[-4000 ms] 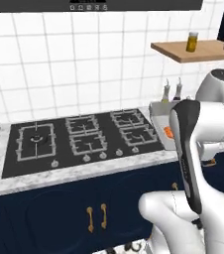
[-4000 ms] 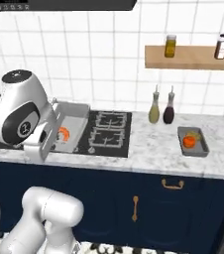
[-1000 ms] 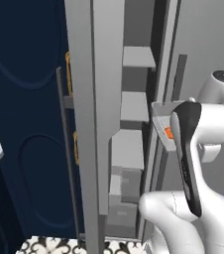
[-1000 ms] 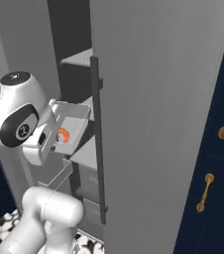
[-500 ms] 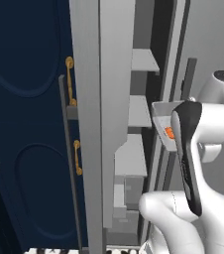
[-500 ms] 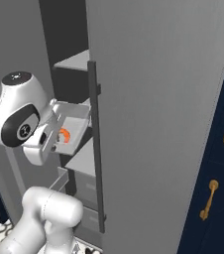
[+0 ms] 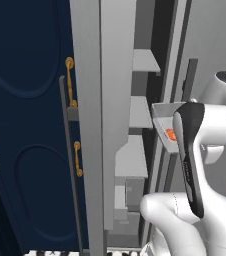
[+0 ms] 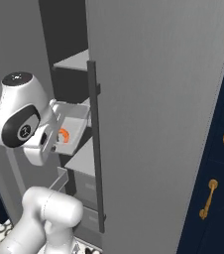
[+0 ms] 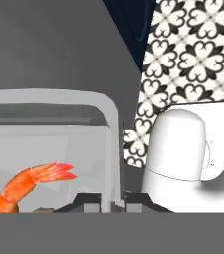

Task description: Take the meat container that has the shrimp and place it on the second highest rack of the freezer. Then take the vegetable container that has the potato and squash and place it on the highest rack of the freezer.

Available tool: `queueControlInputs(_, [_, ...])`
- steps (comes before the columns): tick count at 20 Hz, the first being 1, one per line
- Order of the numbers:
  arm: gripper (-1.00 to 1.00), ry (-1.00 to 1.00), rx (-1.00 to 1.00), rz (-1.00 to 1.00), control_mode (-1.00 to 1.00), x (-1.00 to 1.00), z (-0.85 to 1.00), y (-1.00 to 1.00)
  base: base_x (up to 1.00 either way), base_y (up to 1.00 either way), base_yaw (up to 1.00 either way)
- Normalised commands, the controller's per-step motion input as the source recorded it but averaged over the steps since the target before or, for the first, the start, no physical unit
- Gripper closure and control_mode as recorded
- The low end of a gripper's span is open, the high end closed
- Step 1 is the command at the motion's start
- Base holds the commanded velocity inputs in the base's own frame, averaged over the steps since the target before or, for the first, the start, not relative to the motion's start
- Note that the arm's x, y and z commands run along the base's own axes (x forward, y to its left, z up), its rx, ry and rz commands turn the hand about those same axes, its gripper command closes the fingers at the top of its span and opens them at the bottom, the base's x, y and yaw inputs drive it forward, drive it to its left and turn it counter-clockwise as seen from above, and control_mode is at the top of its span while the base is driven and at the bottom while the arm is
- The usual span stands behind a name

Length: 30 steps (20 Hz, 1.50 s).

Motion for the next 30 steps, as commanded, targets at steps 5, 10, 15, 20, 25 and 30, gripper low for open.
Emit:
queueControlInputs(5, [1.0, 0.0, 0.07, 0.27, -1.0, 0.29, -0.3, 0.0, 0.0, 0.0, 0.0])
queueControlInputs(10, [1.0, -0.01, 0.01, -0.01, -1.0, 0.53, -0.29, 0.12, 0.0, 0.0, 0.0])
queueControlInputs(15, [1.0, -0.09, 0.05, -0.02, -1.0, 0.67, -0.28, 0.08, 0.0, 0.0, 0.0])
queueControlInputs(20, [1.0, -0.08, 0.07, 0.0, -1.0, 0.67, -0.1, 0.0, 0.0, 0.0, 0.0])
queueControlInputs(25, [1.0, 0.0, 0.0, 0.0, -1.0, 0.49, 0.0, 0.01, 0.0, 0.0, 0.0])
queueControlInputs(30, [1.0, 0.0, 0.0, 0.0, -1.0, 0.62, -0.13, 0.0, 0.0, 0.0, 0.0])
